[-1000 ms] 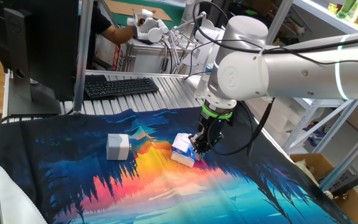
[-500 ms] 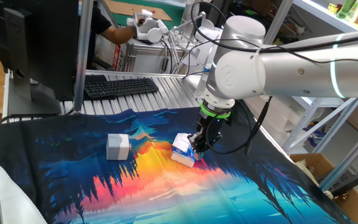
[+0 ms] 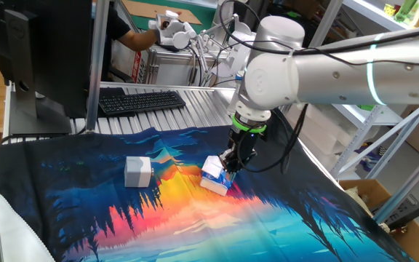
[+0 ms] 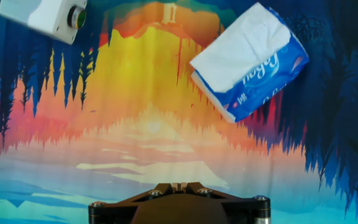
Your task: Pull out a napkin
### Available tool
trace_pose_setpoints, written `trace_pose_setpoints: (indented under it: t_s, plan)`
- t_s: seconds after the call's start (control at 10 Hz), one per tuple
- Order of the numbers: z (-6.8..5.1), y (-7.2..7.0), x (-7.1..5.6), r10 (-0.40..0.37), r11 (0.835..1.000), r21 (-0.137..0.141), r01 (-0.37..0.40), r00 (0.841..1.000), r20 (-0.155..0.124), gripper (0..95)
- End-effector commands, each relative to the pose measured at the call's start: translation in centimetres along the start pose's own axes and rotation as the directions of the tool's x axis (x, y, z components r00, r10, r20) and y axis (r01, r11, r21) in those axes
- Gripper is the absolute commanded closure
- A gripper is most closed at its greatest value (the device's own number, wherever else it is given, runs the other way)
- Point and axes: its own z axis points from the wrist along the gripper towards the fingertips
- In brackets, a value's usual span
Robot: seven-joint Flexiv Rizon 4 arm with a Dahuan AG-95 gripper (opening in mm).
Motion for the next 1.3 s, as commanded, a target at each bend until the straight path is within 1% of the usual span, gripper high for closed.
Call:
trace_pose_setpoints:
  t_s: [0.1, 0.2, 0.5, 0.6, 0.8, 0.9, 1.3]
  plan:
    - [0.0, -0.4, -0.6, -0.003, 1.000, 0.001, 0.003, 1.000, -0.002, 95.0]
    - [0.1, -0.5, -0.8, -0.006, 1.000, 0.001, 0.006, 1.000, -0.003, 95.0]
    - [0.7, -1.8, -2.3, -0.024, 1.000, 0.001, 0.024, 1.000, -0.004, 95.0]
    - [0.8, -2.3, -2.9, -0.030, 1.000, 0.001, 0.030, 1.000, -0.005, 95.0]
    - [0.7, -2.8, -3.7, -0.035, 0.999, 0.003, 0.035, 0.999, -0.007, 95.0]
    - [0.8, -3.4, -4.6, -0.035, 0.999, 0.001, 0.035, 0.999, -0.008, 95.0]
    - [1.2, -4.7, -6.4, -0.036, 0.999, -0.001, 0.036, 0.999, -0.003, 95.0]
